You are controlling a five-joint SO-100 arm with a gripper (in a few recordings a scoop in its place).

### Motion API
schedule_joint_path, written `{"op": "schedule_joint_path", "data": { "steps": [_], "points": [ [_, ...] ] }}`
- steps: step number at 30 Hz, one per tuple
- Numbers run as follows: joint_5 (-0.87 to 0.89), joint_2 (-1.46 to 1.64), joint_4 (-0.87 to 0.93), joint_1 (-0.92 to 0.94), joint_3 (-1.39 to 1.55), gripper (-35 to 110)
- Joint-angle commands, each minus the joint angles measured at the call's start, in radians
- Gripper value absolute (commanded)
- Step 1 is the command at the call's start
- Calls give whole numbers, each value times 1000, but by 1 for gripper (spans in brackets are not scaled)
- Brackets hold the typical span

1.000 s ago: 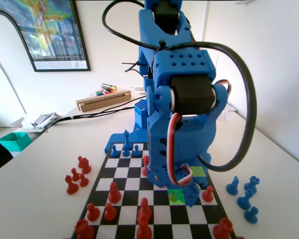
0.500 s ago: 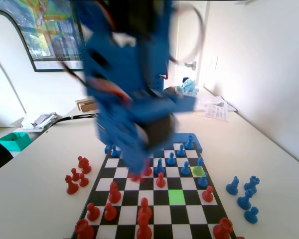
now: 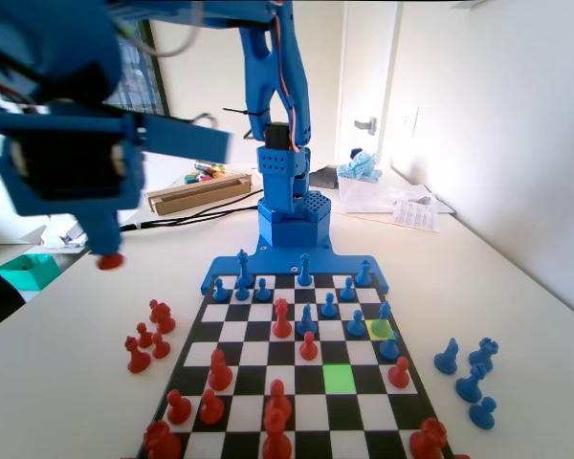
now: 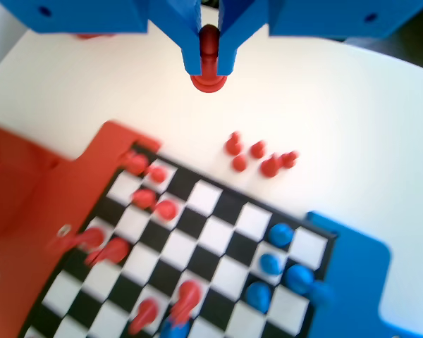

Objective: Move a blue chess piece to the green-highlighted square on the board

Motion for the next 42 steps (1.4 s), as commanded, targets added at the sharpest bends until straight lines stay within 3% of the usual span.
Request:
{"op": "schedule_joint_path", "data": {
  "steps": [1, 13, 25, 42],
  "points": [
    [-74, 15, 29, 109, -37, 1],
    [-141, -176, -112, 215, 34, 1],
    [-184, -256, -419, 206, 265, 1],
    [-202, -336, -474, 245, 245, 1]
  ]
}}
